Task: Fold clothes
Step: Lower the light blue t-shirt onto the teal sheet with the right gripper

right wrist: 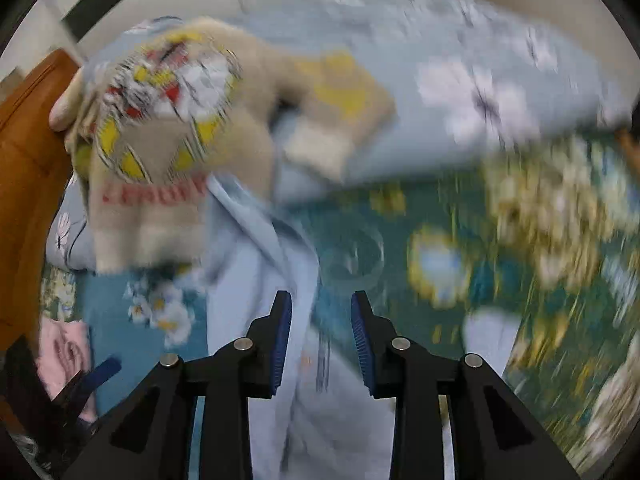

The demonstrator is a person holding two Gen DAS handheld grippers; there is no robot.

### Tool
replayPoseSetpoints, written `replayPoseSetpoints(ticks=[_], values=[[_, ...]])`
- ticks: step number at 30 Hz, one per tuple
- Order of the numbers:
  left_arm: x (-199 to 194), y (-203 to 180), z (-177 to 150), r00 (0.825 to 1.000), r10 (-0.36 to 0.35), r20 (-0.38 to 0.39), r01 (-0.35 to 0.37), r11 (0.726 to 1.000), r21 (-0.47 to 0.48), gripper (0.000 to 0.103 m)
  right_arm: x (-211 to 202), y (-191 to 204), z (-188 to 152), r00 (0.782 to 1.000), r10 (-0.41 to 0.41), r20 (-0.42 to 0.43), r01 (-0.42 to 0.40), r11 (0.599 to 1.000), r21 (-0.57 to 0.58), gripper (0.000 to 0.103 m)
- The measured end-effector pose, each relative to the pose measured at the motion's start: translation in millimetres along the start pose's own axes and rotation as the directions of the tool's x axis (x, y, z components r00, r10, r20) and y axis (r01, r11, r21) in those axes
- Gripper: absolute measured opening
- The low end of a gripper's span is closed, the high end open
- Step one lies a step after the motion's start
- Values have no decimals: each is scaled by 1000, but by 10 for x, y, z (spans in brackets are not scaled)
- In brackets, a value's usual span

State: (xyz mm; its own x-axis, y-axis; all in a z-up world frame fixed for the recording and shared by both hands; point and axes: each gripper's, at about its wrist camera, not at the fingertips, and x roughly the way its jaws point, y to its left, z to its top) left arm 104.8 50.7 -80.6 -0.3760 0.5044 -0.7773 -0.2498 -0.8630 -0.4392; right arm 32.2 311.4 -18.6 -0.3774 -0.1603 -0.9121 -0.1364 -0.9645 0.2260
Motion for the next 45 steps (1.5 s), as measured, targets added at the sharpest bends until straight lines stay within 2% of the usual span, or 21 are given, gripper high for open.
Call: replayPoseSetpoints(ticks=[3, 8, 9, 10, 11, 13, 16, 19, 22, 26, 28, 29, 30, 32, 35, 37, 41, 43, 44, 45], values=[[105, 25, -58, 1000, 3, -30, -4, 1000, -16, 102, 257, 14, -342, 994, 77, -80, -76, 997, 21, 31], [96, 209, -115, 999, 20, -50, -22, 999, -38, 100, 717, 352, -783, 970, 130, -207, -127, 992, 29, 32], [90, 241, -116, 999, 20, -50, -22, 999, -44, 100, 741, 376, -805, 969, 128, -213, -124, 992, 35, 22], [74, 268, -119, 999, 20, -49, -22, 999, -50, 100, 744, 391, -813, 969, 126, -214, -120, 992, 40, 9], [64, 291, -119, 999, 22, -47, -25, 998, -52, 99, 668, 369, -768, 973, 121, -196, -116, 992, 38, 3], [39, 309, -121, 999, 20, -44, -23, 998, -52, 98, 508, 302, -671, 982, 104, -157, -100, 994, 37, 3], [44, 245, -118, 998, -18, -62, 14, 998, -60, 98, 172, -101, -450, 996, -25, -88, 31, 997, 72, 3], [81, 91, -114, 996, -51, -79, 47, 998, -42, 98, -164, -504, -228, 987, -157, -22, 159, 980, 116, 3], [146, -84, -121, 992, -73, -101, 72, 997, -14, 98, -500, -907, -7, 956, -289, 37, 280, 945, 168, 3], [276, -264, -168, 988, -47, -144, 51, 998, 27, 98, -907, -1425, 263, 890, -447, 93, 416, 877, 241, 5], [324, -283, -201, 986, -36, -166, 42, 999, 31, 98, -773, -1425, 186, 908, -413, 70, 390, 894, 220, 6], [346, -279, -229, 984, -33, -177, 40, 999, 35, 98, -715, -1394, 154, 915, -396, 72, 375, 904, 206, 13], [368, -274, -255, 982, -29, -189, 38, 999, 39, 98, -659, -1349, 126, 922, -378, 77, 359, 913, 193, 26], [411, -255, -281, 979, -15, -205, 22, 999, 36, 98, -550, -1167, 93, 935, -338, 106, 319, 933, 167, 37], [465, -233, -326, 971, -36, -236, 39, 999, 9, 98, -260, -904, 50, 974, -201, 99, 190, 975, 113, 37], [501, -241, -354, 967, -45, -251, 48, 999, 6, 96, 50, -761, 30, 994, -100, 43, 96, 992, 87, 37], [582, -279, -402, 957, -20, -289, 28, 999, 24, 95, 450, -791, -21, 998, -61, -29, 65, 982, 180, 37], [618, -279, -427, 953, -8, -304, 17, 999, 27, 94, 651, -806, -47, 997, -38, -64, 52, 973, 227, 30], [632, -271, -435, 950, -10, -311, 19, 999, 25, 93, 751, -814, -59, 996, -26, -81, 46, 967, 250, 12], [647, -272, -434, 948, -14, -319, 22, 999, 23, 91, 821, -812, -70, 996, -11, -91, 35, 963, 269, 1]])
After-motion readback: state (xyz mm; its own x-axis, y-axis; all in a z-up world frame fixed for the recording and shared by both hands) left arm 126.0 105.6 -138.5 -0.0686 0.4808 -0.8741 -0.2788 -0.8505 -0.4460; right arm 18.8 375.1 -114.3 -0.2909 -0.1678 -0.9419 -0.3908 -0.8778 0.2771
